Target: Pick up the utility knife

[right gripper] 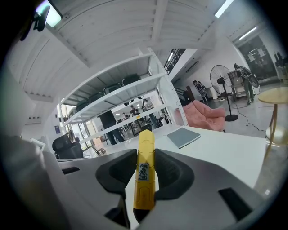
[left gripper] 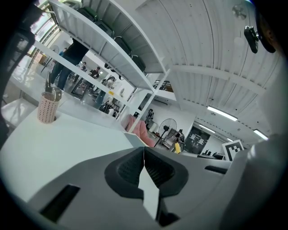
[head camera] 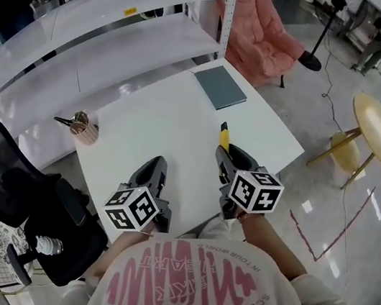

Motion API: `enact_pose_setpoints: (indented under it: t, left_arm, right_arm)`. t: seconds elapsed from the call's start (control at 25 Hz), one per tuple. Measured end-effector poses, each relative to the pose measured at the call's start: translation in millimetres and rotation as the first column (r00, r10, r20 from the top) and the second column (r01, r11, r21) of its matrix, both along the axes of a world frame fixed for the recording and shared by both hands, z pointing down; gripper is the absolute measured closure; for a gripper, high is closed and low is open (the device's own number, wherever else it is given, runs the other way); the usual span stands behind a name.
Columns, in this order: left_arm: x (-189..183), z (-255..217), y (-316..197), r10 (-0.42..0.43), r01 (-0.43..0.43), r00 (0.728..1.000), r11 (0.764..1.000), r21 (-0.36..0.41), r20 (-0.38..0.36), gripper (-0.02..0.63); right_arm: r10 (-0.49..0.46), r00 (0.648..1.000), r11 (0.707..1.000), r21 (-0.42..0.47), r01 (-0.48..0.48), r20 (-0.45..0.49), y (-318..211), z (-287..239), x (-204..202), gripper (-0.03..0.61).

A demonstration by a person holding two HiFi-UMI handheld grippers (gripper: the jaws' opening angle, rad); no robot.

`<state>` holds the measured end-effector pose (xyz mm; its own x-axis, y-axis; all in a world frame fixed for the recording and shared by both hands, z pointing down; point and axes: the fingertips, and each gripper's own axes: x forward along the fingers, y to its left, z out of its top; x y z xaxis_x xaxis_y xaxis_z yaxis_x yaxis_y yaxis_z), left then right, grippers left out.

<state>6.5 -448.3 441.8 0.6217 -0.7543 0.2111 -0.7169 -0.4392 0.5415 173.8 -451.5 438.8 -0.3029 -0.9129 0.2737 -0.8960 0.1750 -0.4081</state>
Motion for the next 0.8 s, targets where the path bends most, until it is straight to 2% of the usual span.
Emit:
enact_pose_setpoints:
  t: [0.8]
  left_arm:
    - [4.1, 3.9, -4.8, 0.001, -0.001, 1.000, 1.000, -0.013, 0.003, 0.589]
  right_arm:
    - [0.032, 0.999, 0.999, -0.040, -0.033, -0.023, -4.2, 11.8, 13.6, 0.443]
